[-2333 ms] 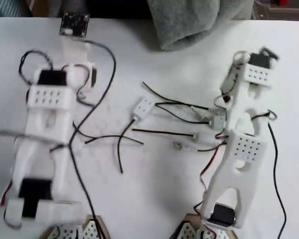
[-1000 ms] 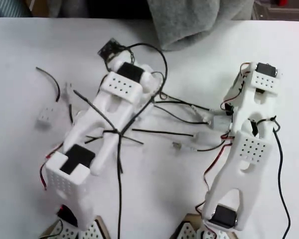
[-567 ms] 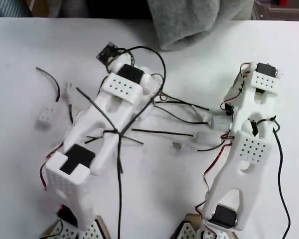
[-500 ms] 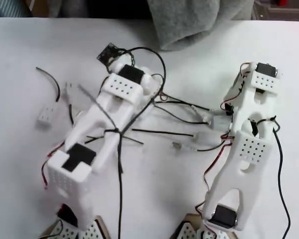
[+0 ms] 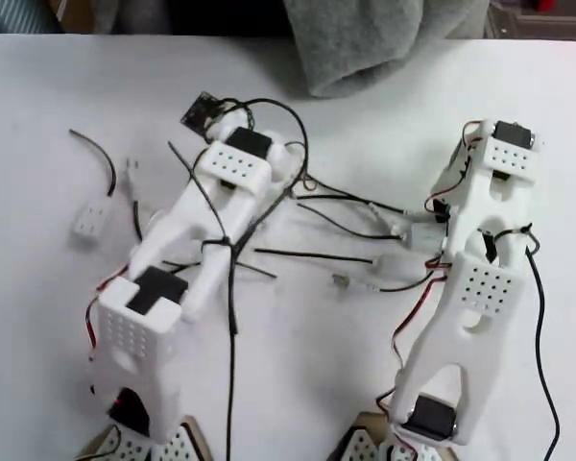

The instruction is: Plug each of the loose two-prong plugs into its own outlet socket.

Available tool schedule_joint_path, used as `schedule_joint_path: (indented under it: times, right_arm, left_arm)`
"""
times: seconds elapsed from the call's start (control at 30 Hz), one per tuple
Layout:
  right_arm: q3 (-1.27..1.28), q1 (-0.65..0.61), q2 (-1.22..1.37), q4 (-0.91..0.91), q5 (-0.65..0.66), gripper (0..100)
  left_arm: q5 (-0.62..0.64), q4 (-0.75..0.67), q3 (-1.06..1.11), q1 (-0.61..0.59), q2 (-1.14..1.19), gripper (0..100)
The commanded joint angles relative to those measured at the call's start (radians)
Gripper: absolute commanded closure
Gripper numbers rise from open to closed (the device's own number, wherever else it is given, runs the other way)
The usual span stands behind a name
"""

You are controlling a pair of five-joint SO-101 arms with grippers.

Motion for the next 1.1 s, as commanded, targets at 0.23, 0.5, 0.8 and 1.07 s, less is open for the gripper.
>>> schedule_joint_path:
  times: [0.23, 0.5, 0.8, 1.07]
  right_arm:
    - [0.012, 0.010, 0.016, 0.005, -0.002, 63.0]
    - [0.012, 0.010, 0.016, 0.005, -0.002, 63.0]
    - [0.012, 0.008, 0.016, 0.005, -0.002, 63.0]
    - [0.012, 0.008, 0.018, 0.005, -0.002, 63.0]
  left_arm:
    - [0.008, 0.002, -0.044, -0.016, -0.018, 98]
    - [0.034, -0.002, -0.046, -0.030, -0.019, 98]
    - [0.034, 0.078, -0.103, -0.054, -0.047, 98]
    - [0.034, 0.066, -0.110, -0.054, -0.010, 98]
